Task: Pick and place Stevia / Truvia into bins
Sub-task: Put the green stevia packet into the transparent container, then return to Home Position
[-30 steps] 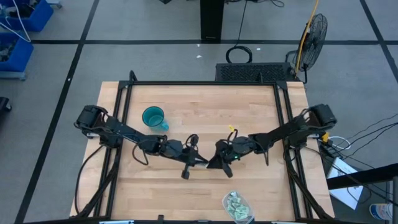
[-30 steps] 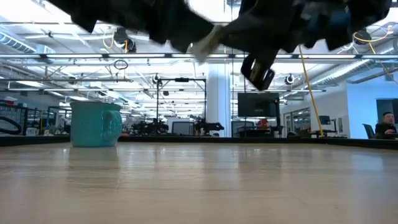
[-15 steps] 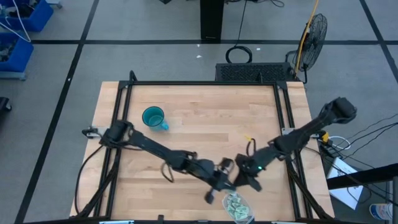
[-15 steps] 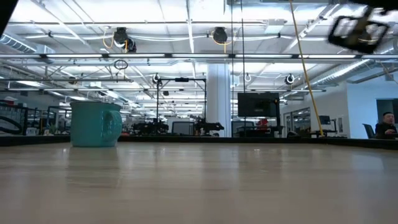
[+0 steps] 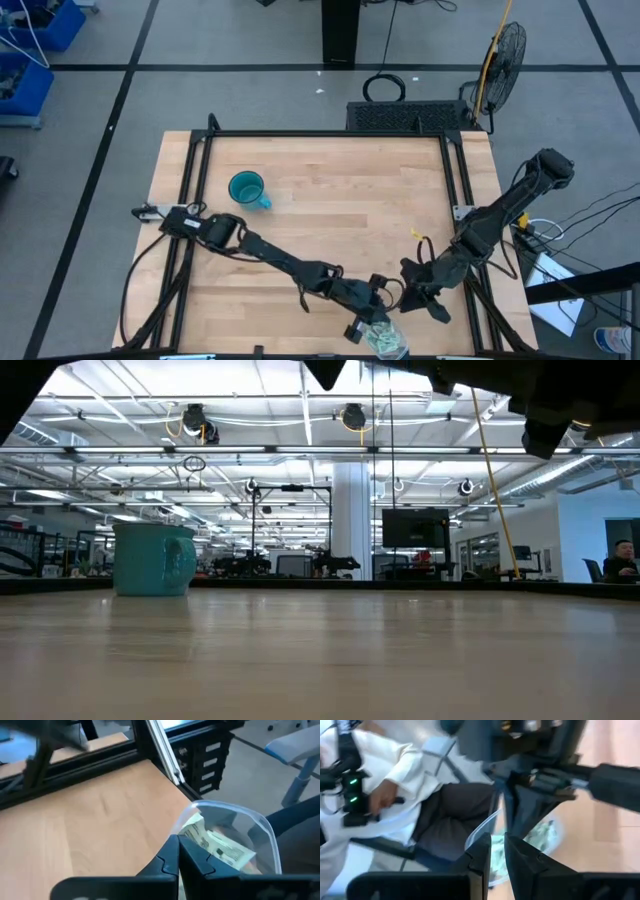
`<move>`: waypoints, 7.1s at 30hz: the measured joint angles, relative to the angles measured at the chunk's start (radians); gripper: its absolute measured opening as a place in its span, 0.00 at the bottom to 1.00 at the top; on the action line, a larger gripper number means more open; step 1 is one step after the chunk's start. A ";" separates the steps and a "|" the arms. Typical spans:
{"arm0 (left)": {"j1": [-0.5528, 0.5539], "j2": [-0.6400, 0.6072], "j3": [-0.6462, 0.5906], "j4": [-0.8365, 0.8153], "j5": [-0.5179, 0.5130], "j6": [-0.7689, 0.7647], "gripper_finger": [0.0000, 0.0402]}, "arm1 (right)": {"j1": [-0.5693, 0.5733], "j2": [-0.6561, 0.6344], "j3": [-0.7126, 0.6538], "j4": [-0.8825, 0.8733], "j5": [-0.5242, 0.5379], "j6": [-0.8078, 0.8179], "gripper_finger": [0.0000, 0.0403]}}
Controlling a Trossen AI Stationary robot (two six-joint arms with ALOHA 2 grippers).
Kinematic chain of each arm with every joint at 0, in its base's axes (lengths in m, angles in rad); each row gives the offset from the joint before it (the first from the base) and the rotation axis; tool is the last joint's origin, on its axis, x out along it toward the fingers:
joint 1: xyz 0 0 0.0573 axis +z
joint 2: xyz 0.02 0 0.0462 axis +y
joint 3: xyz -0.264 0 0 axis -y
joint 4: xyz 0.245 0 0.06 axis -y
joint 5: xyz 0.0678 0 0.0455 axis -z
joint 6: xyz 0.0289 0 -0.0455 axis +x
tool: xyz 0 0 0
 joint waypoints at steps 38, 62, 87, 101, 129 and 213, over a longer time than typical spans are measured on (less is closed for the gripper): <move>0.112 -1.018 -0.024 -1.277 -0.649 -0.197 0.36 | -0.090 -0.382 -0.005 0.099 -0.387 -0.525 0.12; 0.357 -1.756 -0.968 -0.557 -0.524 -0.133 0.36 | -0.519 -1.056 -0.689 0.325 -0.357 -0.604 0.12; 0.425 -1.778 -1.269 -0.319 -0.524 -0.232 0.36 | -0.678 -1.108 -0.722 0.109 -0.120 -0.705 0.12; 0.404 -2.168 -1.516 -0.287 -0.460 -0.292 0.36 | -0.678 -1.109 -0.723 0.110 -0.123 -0.705 0.12; 0.374 -2.238 -1.896 0.158 0.008 -0.093 0.36 | -0.678 -1.108 -0.723 0.111 -0.123 -0.704 0.12; 0.372 -2.382 -1.895 -0.058 -0.090 -0.086 0.36 | -0.678 -1.108 -0.724 0.111 -0.123 -0.704 0.12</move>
